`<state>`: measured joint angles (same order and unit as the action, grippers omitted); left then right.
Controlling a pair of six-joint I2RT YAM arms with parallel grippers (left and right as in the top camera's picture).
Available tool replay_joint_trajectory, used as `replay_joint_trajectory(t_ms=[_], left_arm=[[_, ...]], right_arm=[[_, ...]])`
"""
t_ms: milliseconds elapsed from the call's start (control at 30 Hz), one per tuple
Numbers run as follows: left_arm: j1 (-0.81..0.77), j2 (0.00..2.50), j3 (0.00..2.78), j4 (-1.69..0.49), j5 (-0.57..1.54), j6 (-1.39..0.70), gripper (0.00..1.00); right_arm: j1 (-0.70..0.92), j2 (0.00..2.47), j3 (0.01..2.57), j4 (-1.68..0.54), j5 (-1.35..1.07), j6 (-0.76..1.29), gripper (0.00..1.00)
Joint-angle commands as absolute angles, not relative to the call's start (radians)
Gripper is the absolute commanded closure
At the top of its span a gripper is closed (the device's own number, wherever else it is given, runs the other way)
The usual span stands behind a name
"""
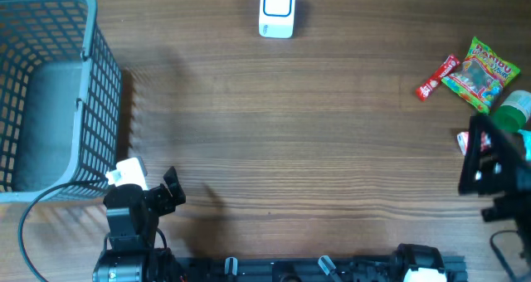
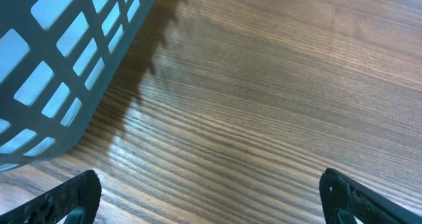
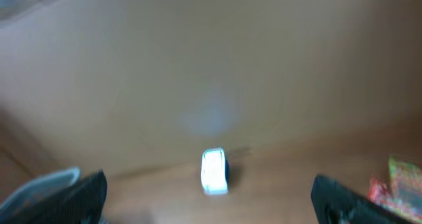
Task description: Scan the item barcode
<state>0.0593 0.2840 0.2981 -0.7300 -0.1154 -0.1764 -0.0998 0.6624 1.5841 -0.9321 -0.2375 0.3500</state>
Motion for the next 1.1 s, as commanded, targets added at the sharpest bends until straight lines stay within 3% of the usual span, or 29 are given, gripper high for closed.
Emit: replay_joint_trajectory(t_ms=[0,267,400,600,833,1067], left_arm=[[0.059,0.281,0.295,-0.728,-0.125,-0.164,0.0],[0.059,0.281,0.295,-0.728,-0.125,-0.164,0.0],[0.059,0.281,0.295,-0.728,-0.125,-0.164,0.0],[0.059,0.281,0.295,-0.728,-0.125,-0.164,0.0],[0.059,0.281,0.295,-0.728,-0.125,-0.164,0.0],[0.059,0.281,0.295,-0.728,-0.125,-0.164,0.0]], right_arm=[[-0.042,0.498,1.32,-0.735,-0.172,0.287,0.0],[-0.036,0.154,0.626,-0.039,-0.192,0.3,0.0],[-0.036,0.074,0.389,0.193,-0.166,0.303,0.0],[-0.022,0.004,0.17,0.253,0.05,0.399,0.0],[-0.01,0.003,0.004,0.247,0.073,0.392,0.0],[-0.009,0.003,0.005,0.015,0.107,0.391,0.0]])
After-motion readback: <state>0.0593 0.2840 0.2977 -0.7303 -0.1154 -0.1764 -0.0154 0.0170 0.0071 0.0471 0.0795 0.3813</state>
